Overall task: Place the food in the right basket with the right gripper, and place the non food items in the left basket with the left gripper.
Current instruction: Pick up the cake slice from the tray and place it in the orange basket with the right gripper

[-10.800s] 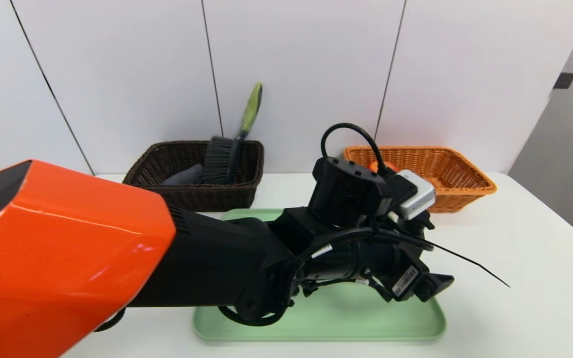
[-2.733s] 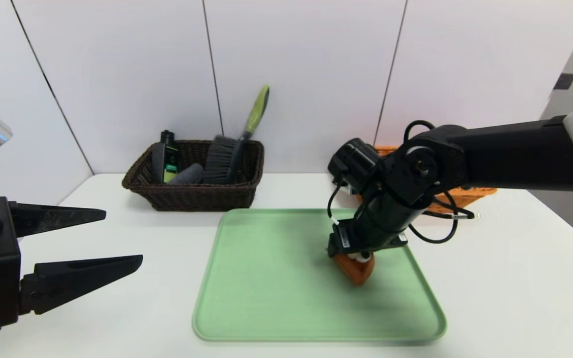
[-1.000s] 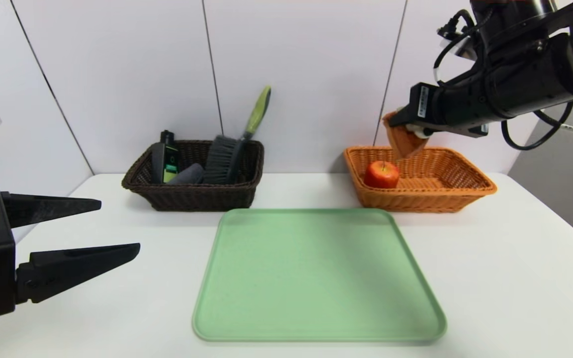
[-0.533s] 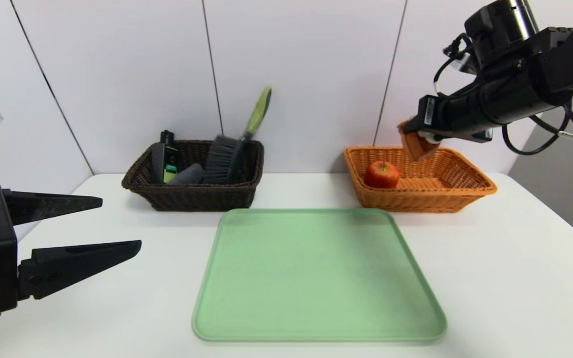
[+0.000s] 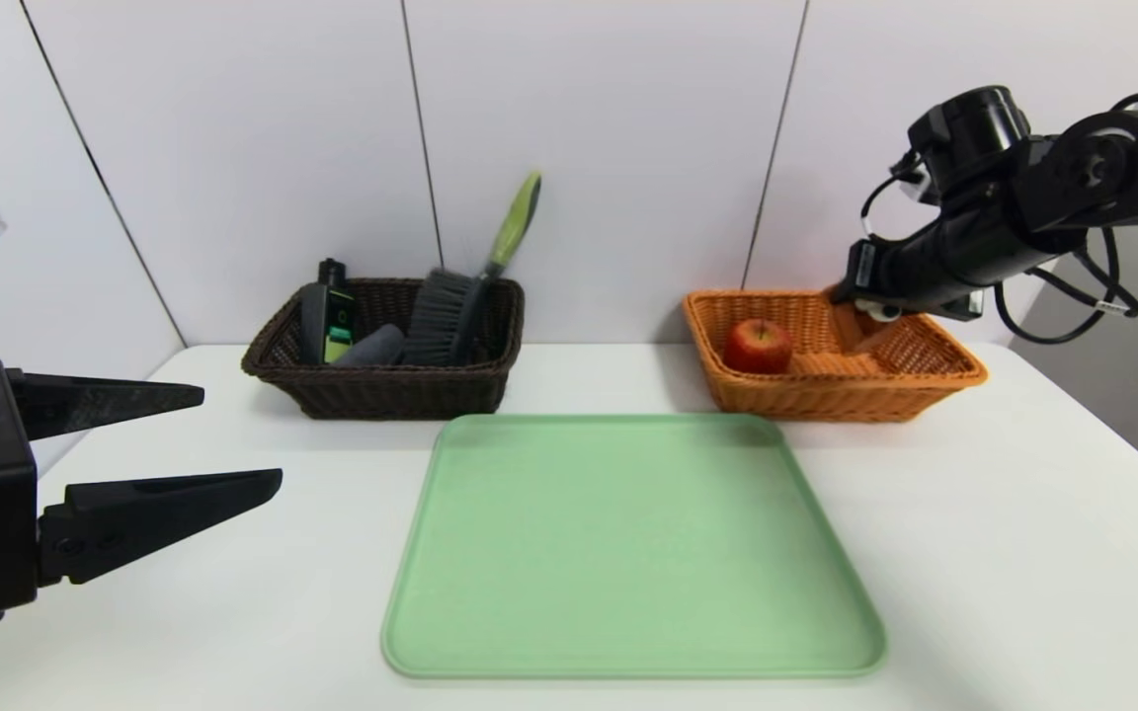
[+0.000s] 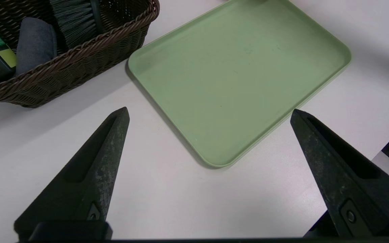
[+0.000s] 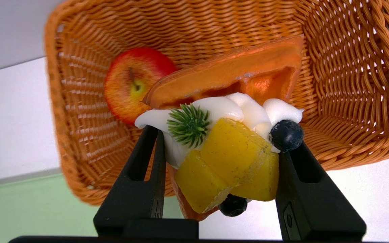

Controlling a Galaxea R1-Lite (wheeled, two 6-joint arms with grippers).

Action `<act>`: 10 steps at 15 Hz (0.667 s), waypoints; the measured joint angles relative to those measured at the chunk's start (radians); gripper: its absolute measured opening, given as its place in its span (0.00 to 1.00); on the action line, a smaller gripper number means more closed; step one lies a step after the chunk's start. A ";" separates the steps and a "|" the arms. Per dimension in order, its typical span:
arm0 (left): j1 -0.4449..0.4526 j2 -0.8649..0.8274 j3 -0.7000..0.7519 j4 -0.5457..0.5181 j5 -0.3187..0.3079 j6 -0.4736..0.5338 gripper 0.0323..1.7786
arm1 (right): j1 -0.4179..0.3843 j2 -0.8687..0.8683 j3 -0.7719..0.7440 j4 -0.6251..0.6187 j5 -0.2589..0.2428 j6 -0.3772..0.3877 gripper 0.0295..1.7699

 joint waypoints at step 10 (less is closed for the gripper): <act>0.001 0.010 -0.003 -0.013 0.009 0.000 0.95 | -0.065 0.087 -0.046 -0.031 0.000 0.003 0.76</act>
